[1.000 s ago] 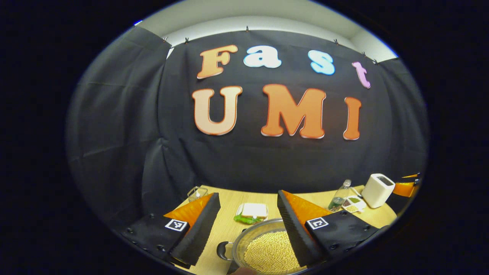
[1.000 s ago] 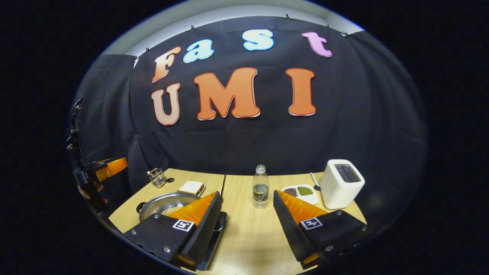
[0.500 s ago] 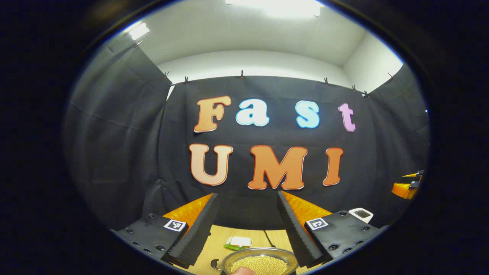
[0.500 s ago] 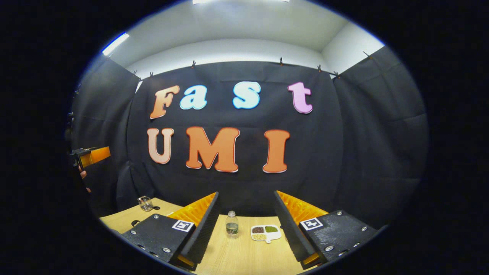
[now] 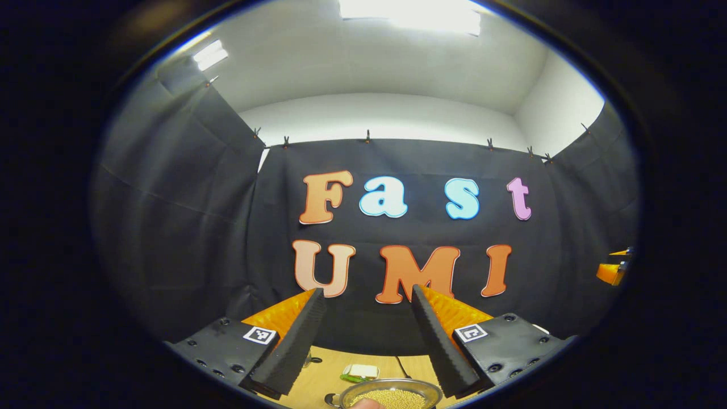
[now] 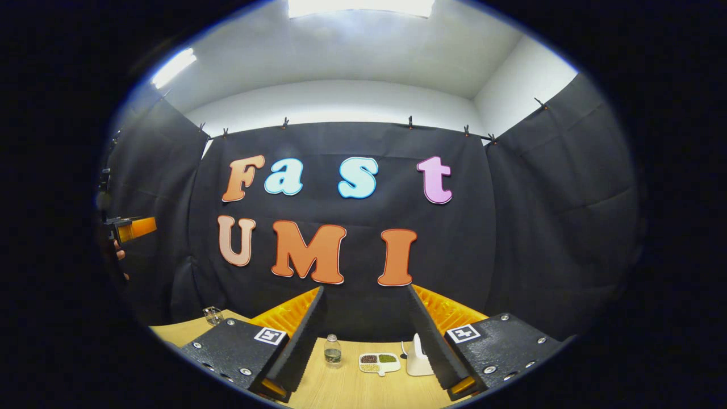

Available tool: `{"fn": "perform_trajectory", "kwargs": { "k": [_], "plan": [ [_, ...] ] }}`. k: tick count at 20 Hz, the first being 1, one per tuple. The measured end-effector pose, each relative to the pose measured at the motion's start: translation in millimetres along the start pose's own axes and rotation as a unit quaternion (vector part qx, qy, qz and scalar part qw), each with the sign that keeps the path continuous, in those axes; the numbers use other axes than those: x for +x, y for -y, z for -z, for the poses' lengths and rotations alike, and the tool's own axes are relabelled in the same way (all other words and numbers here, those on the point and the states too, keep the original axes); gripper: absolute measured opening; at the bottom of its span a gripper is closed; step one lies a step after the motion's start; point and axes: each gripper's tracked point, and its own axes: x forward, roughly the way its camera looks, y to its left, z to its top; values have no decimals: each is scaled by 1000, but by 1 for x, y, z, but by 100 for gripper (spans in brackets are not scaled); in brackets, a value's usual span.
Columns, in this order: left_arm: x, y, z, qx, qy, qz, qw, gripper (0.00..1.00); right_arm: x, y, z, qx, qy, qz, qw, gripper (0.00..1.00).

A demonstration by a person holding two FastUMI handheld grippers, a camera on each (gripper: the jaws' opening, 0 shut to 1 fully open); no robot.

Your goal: First push the handle of the pot to place it horizontally, then grasp the pot with both hands and set it on the induction cooktop.

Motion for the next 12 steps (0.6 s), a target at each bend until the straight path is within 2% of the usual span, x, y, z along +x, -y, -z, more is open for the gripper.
{"fn": "perform_trajectory", "kwargs": {
  "k": [1,2,4,6,7,8,9,11,12],
  "plan": [
    [-2,-3,-8,-1,10,-3,1000,100,-2,2,-6,-1,7,0,1000,92],
    [-7,-5,-15,0,19,-5,1000,98,-2,3,-9,-5,14,0,1000,88],
    [-16,-7,-29,7,36,-7,999,98,-1,4,-13,-6,28,-2,1000,88],
    [-19,-3,-34,12,51,1,999,97,-2,1,-15,-3,37,-8,999,94],
    [-19,-4,-34,15,54,0,998,96,-3,-2,-15,-2,41,-13,999,90],
    [-20,-7,-32,18,55,-4,998,98,-4,-4,-14,-1,45,-18,999,96],
    [-19,-6,-32,18,55,-7,998,98,-5,-8,-17,-2,50,-23,998,93],
    [-22,-8,-33,15,59,-13,998,98,-9,-15,-21,-11,63,-34,997,97],
    [-23,-10,-35,15,61,-17,998,98,-10,-16,-24,-16,70,-37,997,94]
  ]
}}
